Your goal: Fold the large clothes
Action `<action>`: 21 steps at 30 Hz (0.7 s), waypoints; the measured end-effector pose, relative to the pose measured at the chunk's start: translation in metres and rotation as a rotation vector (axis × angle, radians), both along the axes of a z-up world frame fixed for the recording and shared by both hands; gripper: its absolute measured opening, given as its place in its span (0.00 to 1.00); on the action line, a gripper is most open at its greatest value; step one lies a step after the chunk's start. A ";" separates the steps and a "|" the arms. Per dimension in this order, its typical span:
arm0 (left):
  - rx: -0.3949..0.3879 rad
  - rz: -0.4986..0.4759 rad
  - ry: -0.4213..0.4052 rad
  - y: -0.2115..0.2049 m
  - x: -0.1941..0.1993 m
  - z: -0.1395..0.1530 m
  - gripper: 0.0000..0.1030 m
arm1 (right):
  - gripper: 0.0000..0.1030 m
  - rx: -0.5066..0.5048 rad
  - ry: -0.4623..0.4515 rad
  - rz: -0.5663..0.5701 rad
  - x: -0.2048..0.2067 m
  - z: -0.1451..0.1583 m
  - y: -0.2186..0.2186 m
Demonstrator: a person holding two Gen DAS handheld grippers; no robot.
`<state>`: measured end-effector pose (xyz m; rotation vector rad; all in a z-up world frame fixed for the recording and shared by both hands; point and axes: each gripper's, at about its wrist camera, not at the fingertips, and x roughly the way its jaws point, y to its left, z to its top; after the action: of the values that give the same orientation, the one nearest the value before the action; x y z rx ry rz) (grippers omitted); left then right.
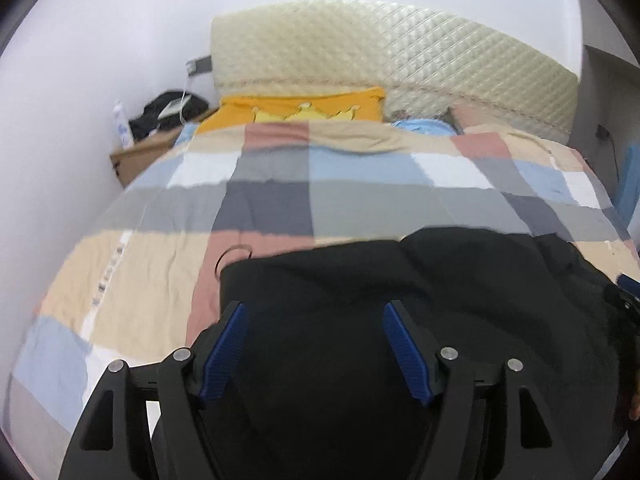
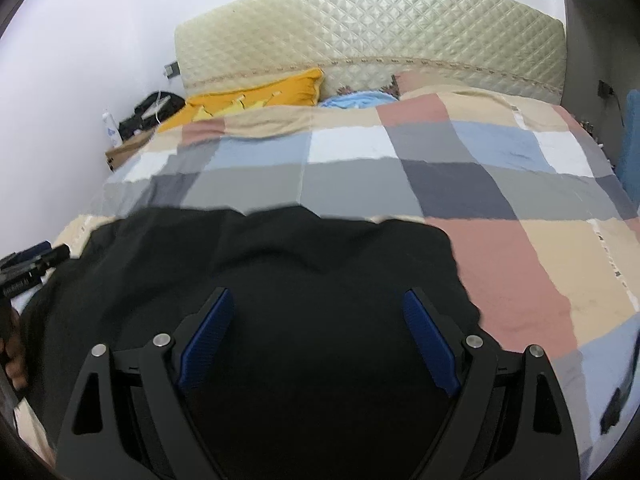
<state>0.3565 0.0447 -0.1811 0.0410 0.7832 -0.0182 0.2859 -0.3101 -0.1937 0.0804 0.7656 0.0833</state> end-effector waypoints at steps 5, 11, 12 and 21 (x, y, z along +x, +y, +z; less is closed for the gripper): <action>-0.014 0.017 0.018 0.009 0.003 -0.022 0.68 | 0.85 0.012 0.034 0.000 -0.004 -0.023 -0.010; 0.010 0.037 0.012 0.007 0.007 -0.035 0.68 | 0.87 -0.019 0.023 -0.009 0.001 -0.040 0.000; 0.009 0.038 0.014 0.006 0.008 -0.037 0.69 | 0.87 -0.012 0.027 -0.010 0.003 -0.042 -0.001; -0.026 0.033 0.044 0.010 0.013 -0.043 0.70 | 0.90 0.031 0.044 -0.025 0.008 -0.053 -0.004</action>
<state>0.3699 0.0544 -0.2238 0.0035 0.8277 0.0021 0.2941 -0.3142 -0.2463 0.1216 0.8072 0.0703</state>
